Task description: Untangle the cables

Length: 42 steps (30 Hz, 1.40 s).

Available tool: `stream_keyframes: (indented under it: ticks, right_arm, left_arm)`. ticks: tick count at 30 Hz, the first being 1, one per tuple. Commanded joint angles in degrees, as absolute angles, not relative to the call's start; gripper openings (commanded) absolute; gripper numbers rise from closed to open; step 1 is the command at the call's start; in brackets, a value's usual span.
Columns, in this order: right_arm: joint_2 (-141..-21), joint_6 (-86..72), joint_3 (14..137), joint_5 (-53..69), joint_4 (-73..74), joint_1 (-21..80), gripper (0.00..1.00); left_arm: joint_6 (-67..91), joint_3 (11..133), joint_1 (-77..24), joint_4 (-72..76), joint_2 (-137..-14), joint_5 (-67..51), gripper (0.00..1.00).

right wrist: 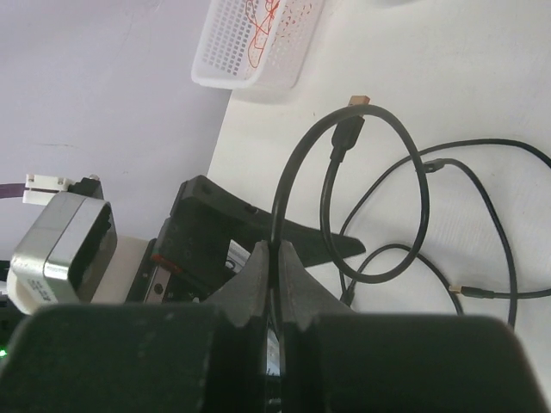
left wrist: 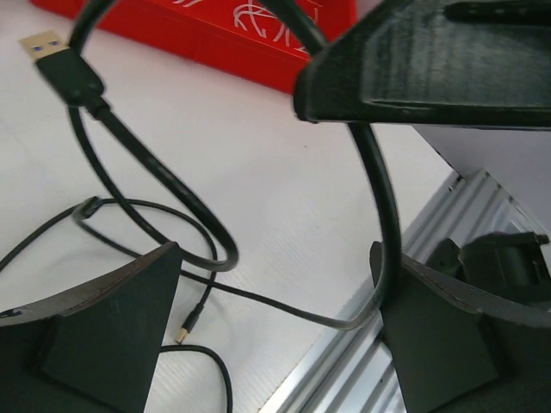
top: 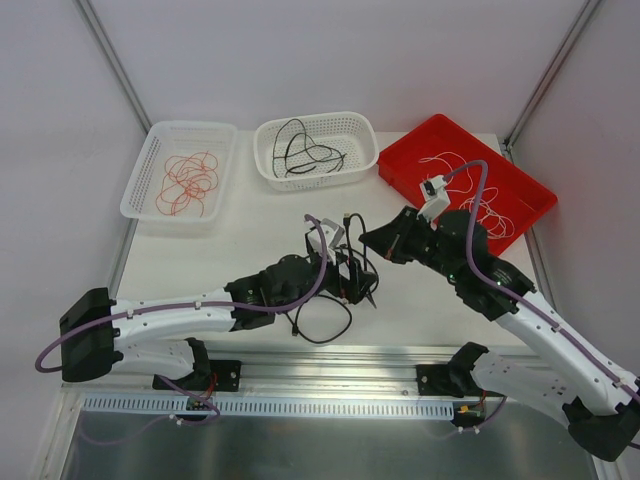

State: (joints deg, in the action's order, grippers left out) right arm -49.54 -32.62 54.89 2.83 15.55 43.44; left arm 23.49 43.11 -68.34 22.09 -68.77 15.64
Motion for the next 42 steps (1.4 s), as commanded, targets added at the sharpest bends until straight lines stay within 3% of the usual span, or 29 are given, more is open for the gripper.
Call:
stream_keyframes:
  ticks: [1, 11, 17, 18, 20, 21, 24, 25, 28, 31, 32, 35, 38, 42]
  right_arm:
    - [-48.0, -34.5, 55.0, 1.0, 11.9, 44.1, 0.01]
    - [-48.6, -36.2, 54.4, 1.5, 9.3, 46.0, 0.01]
    - [-49.0, -36.5, 54.0, 2.2, 8.6, 46.6, 0.01]
    - [-49.0, -36.5, 53.9, 2.2, 8.7, 46.6, 0.01]
    - [-49.0, -36.3, 53.9, 2.3, 8.8, 46.5, 0.01]
    - [-49.0, -35.9, 53.9, 2.3, 8.8, 46.6, 0.01]
    - [-48.9, -34.5, 54.5, 1.6, 10.4, 46.6, 0.01]
    - [-48.7, -34.0, 54.8, 1.2, 11.1, 46.6, 0.01]
    - [-47.9, -31.4, 57.0, -1.6, 14.9, 46.6, 0.05]
    - [-46.9, -27.8, 59.9, -4.2, 20.4, 46.5, 0.33]
    - [-46.6, -26.8, 60.8, -5.3, 21.6, 46.5, 0.53]
    - [-45.4, -23.2, 63.8, -7.4, 25.9, 46.5, 0.74]
    - [-42.6, -19.9, 65.4, -9.1, 29.2, 46.5, 0.84]
    - [-37.8, -16.5, 65.4, -12.9, 33.2, 46.5, 0.89]
  left_arm:
    - [23.3, 41.8, -69.0, 25.9, -68.0, 26.3, 0.92]
    - [20.1, 43.4, -69.0, 28.6, -71.2, 25.7, 0.90]
    - [17.1, 42.9, -69.0, 31.9, -72.0, 25.6, 0.60]
    - [16.9, 42.9, -69.0, 32.3, -71.9, 25.6, 0.48]
    - [16.0, 42.8, -69.0, 32.7, -71.6, 25.6, 0.37]
    - [15.7, 42.6, -69.0, 32.9, -71.5, 25.6, 0.23]
    - [14.9, 42.5, -69.0, 32.9, -70.8, 25.8, 0.05]
    - [14.9, 42.4, -69.0, 32.8, -70.6, 26.1, 0.00]
    - [14.2, 42.5, -69.0, 31.6, -69.8, 27.3, 0.00]
    - [12.7, 43.9, -68.9, 28.7, -69.5, 28.9, 0.00]
    - [12.2, 45.3, -68.9, 27.6, -69.6, 29.5, 0.00]
    - [10.5, 48.2, -68.0, 23.4, -70.4, 30.4, 0.00]
    - [9.8, 50.4, -66.1, 20.8, -70.8, 28.3, 0.00]
    - [8.7, 54.1, -61.1, 16.3, -70.2, 24.2, 0.00]
